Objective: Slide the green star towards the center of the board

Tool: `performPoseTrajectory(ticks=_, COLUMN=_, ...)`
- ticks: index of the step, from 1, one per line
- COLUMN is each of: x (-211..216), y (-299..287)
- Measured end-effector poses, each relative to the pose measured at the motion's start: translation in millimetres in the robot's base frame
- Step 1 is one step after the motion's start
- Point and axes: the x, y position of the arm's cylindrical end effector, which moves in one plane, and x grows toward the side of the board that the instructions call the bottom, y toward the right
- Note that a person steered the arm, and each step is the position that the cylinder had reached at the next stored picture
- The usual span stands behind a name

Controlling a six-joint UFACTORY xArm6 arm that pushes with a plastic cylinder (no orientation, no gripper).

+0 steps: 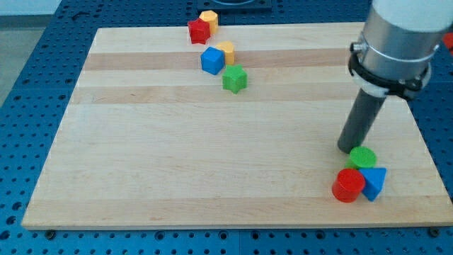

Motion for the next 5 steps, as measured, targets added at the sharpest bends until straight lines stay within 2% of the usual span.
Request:
performPoseTrajectory(ticks=1, x=18, y=0)
performPoseTrajectory(ticks=2, x=13, y=0)
performPoseTrajectory(ticks=3, x=-10, y=-2)
performPoseTrajectory(ticks=5, x=-92, y=-66)
